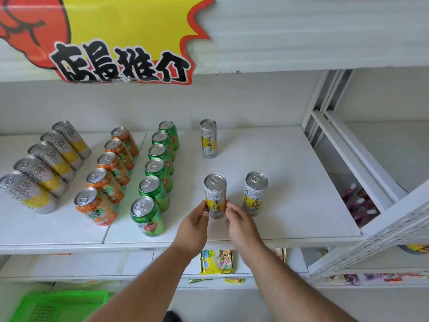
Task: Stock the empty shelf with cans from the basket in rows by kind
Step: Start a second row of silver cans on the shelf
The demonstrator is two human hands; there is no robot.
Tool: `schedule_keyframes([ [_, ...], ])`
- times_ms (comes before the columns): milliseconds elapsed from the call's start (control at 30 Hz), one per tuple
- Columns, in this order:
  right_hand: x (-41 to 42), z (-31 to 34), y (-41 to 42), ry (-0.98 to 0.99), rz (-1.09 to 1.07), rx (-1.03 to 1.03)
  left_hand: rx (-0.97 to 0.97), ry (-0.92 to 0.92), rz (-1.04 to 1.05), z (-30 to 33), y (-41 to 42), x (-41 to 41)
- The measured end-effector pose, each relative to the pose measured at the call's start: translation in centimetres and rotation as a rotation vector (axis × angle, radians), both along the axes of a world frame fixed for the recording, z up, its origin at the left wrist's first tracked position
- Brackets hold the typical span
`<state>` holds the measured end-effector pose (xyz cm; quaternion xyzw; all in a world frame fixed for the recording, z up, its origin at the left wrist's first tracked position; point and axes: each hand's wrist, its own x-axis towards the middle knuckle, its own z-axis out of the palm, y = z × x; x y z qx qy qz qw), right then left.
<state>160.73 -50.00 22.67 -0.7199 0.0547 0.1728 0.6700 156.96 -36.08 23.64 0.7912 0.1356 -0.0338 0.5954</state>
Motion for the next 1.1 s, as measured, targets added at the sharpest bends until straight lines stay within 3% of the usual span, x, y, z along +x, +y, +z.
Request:
schedule_keyframes([
  [467,7.5,0.5,4.4,0.012,-0.085,0.03,0.015,0.056,0.073,-0.8,2.0,8.6],
  [733,13.1,1.3,6.8,-0.12,-0.139,-0.032,-0.017,0.05,0.107,-2.1,3.6,15.3],
  [1100,14.6,1.1,7.8,-0.126,-0.144,-0.057,0.032,0.047,0.065,-2.1,4.4,18.0],
])
